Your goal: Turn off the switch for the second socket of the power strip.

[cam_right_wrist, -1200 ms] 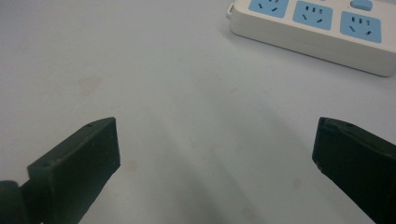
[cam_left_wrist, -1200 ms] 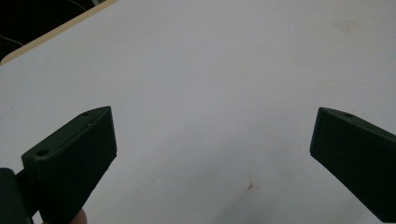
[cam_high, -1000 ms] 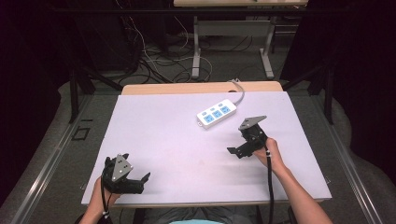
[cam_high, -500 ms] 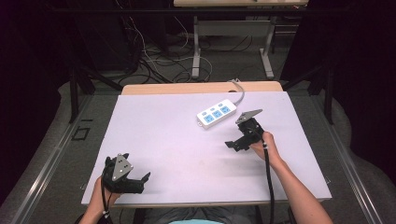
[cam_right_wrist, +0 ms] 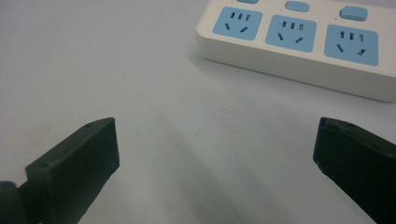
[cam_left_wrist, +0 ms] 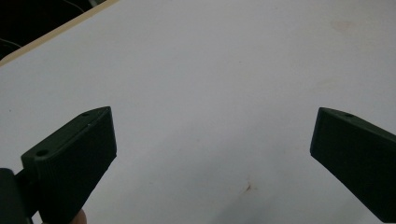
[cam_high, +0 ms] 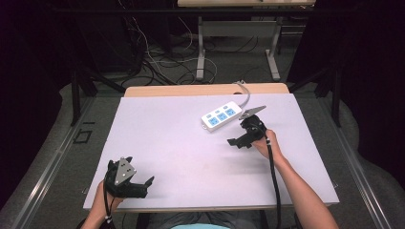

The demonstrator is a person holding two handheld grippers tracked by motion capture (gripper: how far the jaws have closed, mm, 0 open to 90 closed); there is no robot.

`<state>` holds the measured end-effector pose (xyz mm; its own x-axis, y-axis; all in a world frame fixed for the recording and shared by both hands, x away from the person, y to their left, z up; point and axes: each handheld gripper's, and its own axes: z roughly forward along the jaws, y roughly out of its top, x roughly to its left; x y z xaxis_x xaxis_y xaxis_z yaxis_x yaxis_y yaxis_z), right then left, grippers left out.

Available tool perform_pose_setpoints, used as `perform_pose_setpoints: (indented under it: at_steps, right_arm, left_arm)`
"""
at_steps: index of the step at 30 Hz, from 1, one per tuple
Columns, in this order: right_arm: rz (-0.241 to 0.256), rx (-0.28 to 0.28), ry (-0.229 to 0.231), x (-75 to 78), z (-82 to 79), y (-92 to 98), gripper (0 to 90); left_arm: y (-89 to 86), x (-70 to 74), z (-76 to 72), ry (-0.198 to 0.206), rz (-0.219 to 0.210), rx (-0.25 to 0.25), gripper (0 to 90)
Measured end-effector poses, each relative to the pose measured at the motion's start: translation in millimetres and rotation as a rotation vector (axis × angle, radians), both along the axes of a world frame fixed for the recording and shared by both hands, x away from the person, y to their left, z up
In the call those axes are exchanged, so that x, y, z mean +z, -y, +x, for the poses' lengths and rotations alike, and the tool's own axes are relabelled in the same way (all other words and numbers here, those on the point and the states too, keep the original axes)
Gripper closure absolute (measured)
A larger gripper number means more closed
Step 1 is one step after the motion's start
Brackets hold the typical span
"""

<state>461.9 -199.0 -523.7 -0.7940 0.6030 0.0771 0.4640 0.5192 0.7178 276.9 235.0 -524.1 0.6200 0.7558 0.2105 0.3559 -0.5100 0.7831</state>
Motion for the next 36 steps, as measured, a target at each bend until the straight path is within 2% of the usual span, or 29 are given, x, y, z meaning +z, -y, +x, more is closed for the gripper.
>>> perform_pose_setpoints:
  at_steps: [1,5,7,8,10,11,15,16,17,18,22,25,26,29,30,32,34,36]
  right_arm:
    - [0.009,-0.014,-0.004,-0.5,0.8,-1.4,0.0]
    - [0.004,-0.012,-0.002,-0.4,6.5,-2.6,0.0]
    - [0.006,-0.011,0.003,0.2,9.6,-3.6,0.0]
    - [0.007,-0.006,-0.010,1.7,10.6,-3.5,0.0]
    - [0.020,-0.018,-0.005,2.8,12.5,-4.9,0.0]
    - [0.009,-0.008,-0.003,3.8,14.2,-4.6,0.0]
    - [0.024,-0.010,-0.006,3.6,17.0,-6.8,0.0]
    - [0.041,-0.008,0.015,1.8,18.4,-7.7,0.0]
    - [0.018,-0.009,-0.002,3.8,18.6,-7.6,0.0]
    - [0.027,-0.012,-0.014,3.9,19.0,-8.9,0.0]
    - [0.021,0.000,-0.009,4.3,22.9,-12.3,0.0]
    - [0.050,-0.005,0.002,4.1,28.4,-15.1,0.0]
    - [0.027,-0.002,0.002,5.5,30.6,-16.0,0.0]
    - [0.036,-0.010,-0.008,8.5,33.7,-19.0,0.0]
    - [0.020,-0.003,0.002,9.1,35.3,-19.4,0.0]
    - [0.030,-0.003,-0.004,10.7,36.4,-21.3,0.0]
    - [0.032,-0.002,0.009,11.2,38.0,-22.2,0.0]
    - [0.036,0.004,-0.006,12.3,39.7,-24.1,0.0]
  left_arm:
    - [0.3,-0.6,0.0,0.007,-0.004,0.002,0.2]
    - [0.0,-0.5,0.1,0.011,-0.004,0.001,0.3]
    - [0.1,-0.4,0.1,0.002,-0.005,-0.001,0.3]
    - [0.0,-0.2,0.1,-0.003,-0.002,-0.002,0.3]
    - [-0.3,0.0,0.5,0.002,0.007,0.001,0.3]
    - [-0.2,-0.1,0.5,0.001,0.006,0.000,0.3]
    - [-0.4,-0.4,0.4,-0.003,-0.001,0.000,0.3]
    - [-0.5,-0.3,0.3,-0.002,-0.003,-0.001,0.3]
    - [-0.6,-0.3,0.2,-0.003,-0.003,0.000,0.3]
    - [-0.4,-0.6,0.1,0.001,-0.004,0.002,0.3]
    - [-0.8,-0.2,0.9,0.003,0.009,0.003,0.3]
    - [0.3,-1.7,1.3,0.003,-0.002,0.006,0.2]
    - [0.2,-1.6,1.3,0.003,-0.002,0.005,0.2]
    - [-0.6,-0.8,0.8,-0.002,0.002,0.002,0.2]
    - [-0.7,-0.7,0.3,-0.001,0.000,0.002,0.2]
    - [-1.1,-0.6,-0.1,0.002,0.000,0.003,0.2]
    - [-1.1,-0.9,0.2,0.006,-0.002,0.003,0.2]
    - [-0.7,-1.2,0.3,0.007,-0.006,0.006,0.2]
